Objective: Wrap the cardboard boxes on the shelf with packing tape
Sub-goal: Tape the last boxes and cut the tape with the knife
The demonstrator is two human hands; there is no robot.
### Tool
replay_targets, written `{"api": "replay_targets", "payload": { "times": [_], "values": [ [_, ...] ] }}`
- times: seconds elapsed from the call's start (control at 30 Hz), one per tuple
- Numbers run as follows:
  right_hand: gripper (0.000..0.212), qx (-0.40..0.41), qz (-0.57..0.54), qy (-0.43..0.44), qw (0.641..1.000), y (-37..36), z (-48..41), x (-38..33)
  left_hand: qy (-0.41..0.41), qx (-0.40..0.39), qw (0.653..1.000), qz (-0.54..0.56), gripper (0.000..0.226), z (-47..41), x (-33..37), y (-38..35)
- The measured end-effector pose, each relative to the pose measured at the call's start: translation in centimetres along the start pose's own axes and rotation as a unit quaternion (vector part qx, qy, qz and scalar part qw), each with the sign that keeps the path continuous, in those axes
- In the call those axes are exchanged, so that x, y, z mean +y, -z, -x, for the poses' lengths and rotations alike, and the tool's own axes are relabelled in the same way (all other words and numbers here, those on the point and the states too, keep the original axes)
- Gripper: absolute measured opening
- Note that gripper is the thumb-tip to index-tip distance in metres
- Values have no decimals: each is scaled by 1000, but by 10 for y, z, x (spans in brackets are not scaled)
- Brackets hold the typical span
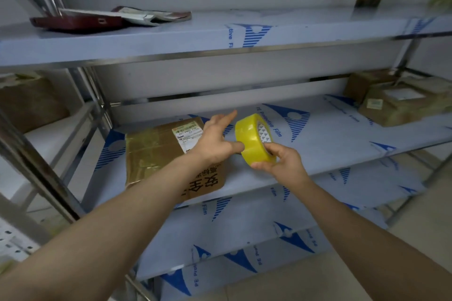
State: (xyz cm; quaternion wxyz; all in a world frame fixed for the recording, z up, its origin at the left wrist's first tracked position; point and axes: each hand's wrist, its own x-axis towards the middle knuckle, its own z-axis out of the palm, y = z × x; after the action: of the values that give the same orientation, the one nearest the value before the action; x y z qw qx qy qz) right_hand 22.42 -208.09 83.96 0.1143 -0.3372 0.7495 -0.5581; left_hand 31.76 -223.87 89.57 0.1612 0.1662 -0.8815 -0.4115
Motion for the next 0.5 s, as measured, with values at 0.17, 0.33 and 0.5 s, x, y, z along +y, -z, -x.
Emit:
{"api": "replay_targets", "payload": {
  "times": [0.17, 0.33, 0.5],
  "values": [
    [42, -3, -14, -13, 1000, 0, 7, -8, -44, 49, 997, 34, 43, -2, 3, -2],
    [42, -39, -29, -28, 998, 2, 8, -28, -4, 77, 985, 157, 8, 3, 4, 11],
    [25, -116, -40, -17, 992, 0, -4, -68, 3, 103, 989, 108, 16, 6, 5, 29]
  ]
}}
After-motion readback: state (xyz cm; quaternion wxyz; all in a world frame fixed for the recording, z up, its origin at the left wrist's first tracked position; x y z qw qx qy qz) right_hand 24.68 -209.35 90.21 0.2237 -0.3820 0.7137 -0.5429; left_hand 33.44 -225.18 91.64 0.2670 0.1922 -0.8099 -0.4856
